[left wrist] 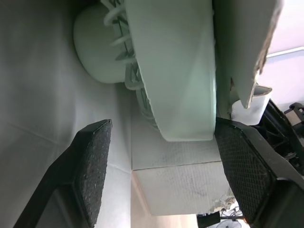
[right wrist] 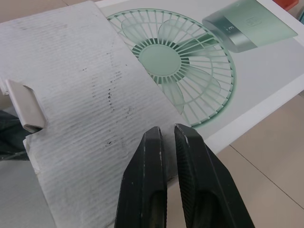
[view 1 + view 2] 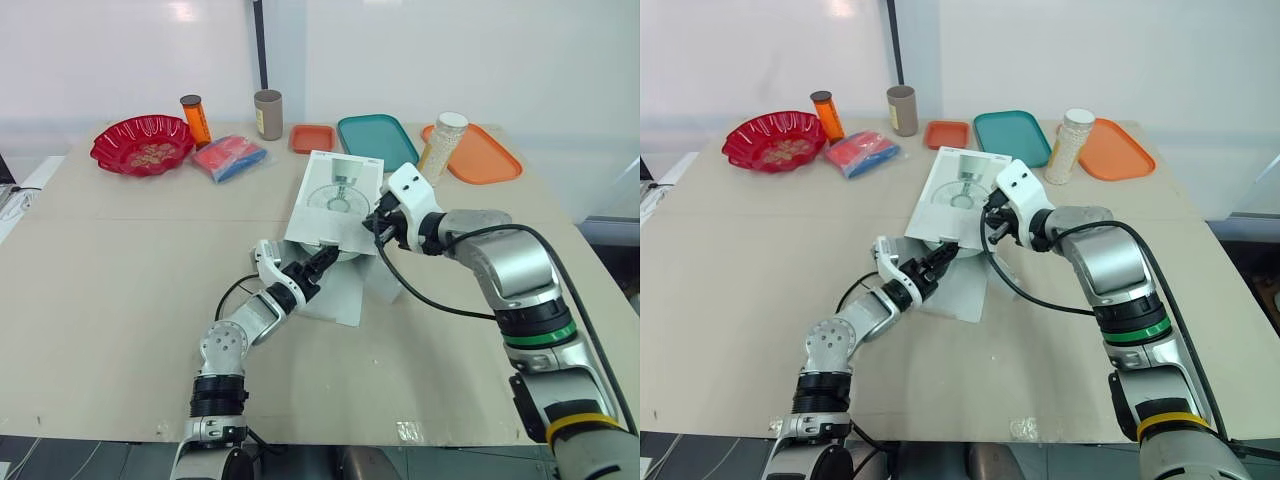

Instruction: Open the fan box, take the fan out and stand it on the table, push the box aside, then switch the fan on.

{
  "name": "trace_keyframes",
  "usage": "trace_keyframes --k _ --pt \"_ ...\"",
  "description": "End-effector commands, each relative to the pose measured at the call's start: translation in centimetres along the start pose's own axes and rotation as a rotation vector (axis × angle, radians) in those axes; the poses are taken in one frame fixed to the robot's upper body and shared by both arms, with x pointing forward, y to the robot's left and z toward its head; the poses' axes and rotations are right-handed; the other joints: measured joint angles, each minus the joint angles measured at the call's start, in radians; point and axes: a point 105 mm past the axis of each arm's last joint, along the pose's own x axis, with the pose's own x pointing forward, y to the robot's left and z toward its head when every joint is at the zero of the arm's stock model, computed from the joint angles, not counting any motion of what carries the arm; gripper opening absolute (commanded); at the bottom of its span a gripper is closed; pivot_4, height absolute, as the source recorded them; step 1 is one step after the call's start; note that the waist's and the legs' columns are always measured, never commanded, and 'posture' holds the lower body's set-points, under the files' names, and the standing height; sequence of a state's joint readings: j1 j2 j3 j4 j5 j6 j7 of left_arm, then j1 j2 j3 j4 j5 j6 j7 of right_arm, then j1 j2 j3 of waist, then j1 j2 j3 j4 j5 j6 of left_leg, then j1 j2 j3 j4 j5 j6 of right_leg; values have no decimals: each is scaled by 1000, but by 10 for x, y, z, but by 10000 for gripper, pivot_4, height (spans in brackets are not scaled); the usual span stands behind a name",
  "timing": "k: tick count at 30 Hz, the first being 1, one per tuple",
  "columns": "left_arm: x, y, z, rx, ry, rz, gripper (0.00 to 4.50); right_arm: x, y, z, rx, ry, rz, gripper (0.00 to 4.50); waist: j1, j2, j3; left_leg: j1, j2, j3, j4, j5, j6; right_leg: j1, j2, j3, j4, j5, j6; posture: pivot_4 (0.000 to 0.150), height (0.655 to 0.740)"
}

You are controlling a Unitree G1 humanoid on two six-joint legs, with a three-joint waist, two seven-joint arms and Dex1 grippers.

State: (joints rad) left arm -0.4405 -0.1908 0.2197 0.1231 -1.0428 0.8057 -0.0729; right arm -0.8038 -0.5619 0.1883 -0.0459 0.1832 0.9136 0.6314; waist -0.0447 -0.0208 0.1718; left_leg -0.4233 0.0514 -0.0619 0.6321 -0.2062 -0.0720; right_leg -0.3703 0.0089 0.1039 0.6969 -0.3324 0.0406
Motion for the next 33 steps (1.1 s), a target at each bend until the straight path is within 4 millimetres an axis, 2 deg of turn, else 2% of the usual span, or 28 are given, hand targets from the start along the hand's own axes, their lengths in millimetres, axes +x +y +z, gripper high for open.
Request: trace_keyframes --k 1,2,5,15,20,26,29,33 --pt "1 -8 4 -20 -20 -44 28075 -4 -2 8 -25 -25 -15 3930 0 0 0 0 0 0 0 0 0 0 0 0 0 0 0 1500 7400" --pt "1 -8 4 -19 -20 -45 23130 -4 -2 8 -26 -24 -15 3930 0 0 0 0 0 0 0 0 0 0 0 0 0 0 0 1500 7400" --pt "0 -9 4 -11 -16 -43 15737 -4 -1 8 -25 -25 -13 3930 0 0 0 0 0 0 0 0 0 0 0 0 0 0 0 1500 7400" --pt "-10 -1 0 5 43 -18 15609 -1 0 10 -27 -29 -7 3930 -1 0 0 0 0 0 0 0 0 0 0 0 0 0 0 1500 7400" --pt "-32 1 0 -19 82 -41 15609 -1 0 13 -27 -35 -10 3930 -3 0 0 0 0 0 -1 0 0 0 0 0 0 0 0 1500 7400" --pt "-65 -3 -12 -22 189 -82 15609 -3 -1 14 -29 -37 -13 3930 -3 0 0 1 0 0 -1 1 -2 0 0 0 0 0 0 1500 7400" --pt "-75 0 -15 -12 220 -63 15609 -4 -1 12 -29 -33 -14 3930 -2 0 0 1 0 0 -2 1 -3 0 0 0 0 0 0 1500 7400" --pt "-78 2 -13 1 224 -47 15609 -4 0 13 -27 -36 -11 3930 -1 0 0 1 0 0 -2 1 -3 0 0 0 0 0 0 1500 7400"
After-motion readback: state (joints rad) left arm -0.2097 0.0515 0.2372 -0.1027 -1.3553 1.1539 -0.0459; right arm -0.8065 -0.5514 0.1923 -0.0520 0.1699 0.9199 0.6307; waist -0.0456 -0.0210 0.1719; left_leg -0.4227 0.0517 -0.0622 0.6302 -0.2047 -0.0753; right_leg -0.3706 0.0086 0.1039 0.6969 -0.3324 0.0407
